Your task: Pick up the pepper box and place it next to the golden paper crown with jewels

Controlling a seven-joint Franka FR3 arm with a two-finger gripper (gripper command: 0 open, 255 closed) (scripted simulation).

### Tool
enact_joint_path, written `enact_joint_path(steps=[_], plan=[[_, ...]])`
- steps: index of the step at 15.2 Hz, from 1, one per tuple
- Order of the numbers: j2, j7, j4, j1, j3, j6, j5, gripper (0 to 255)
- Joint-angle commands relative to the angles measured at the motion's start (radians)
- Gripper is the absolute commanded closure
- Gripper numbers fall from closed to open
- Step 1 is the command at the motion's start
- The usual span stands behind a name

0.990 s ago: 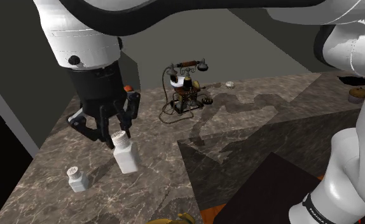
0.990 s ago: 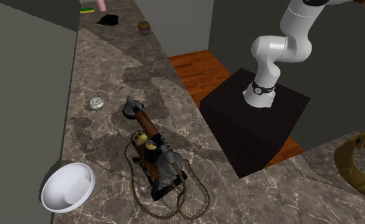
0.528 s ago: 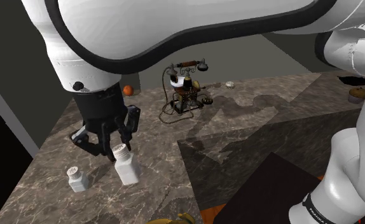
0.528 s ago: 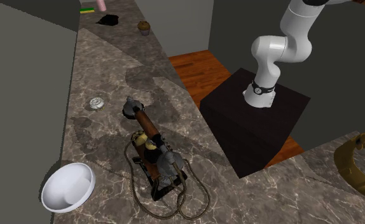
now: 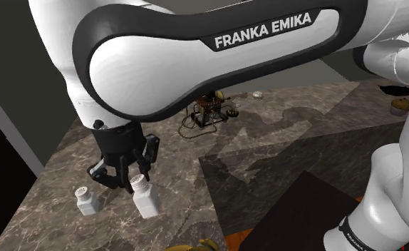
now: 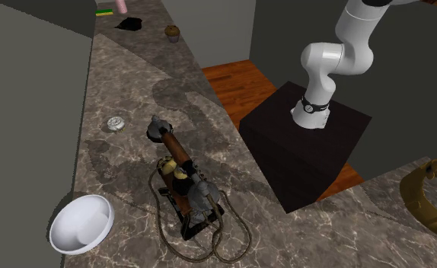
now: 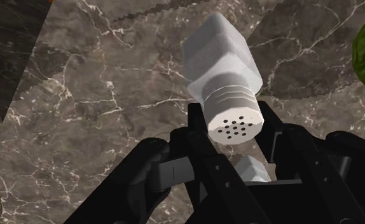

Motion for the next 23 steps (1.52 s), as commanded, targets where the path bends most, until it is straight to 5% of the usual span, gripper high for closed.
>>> enact_joint_path(steps=[1,23], plan=[[-0.001,0.001,-0.028,-0.001,0.0,0.028,0.0,255],[0.071,0.026,-0.232,0.001,-0.013,0.298,-0.036,255]])
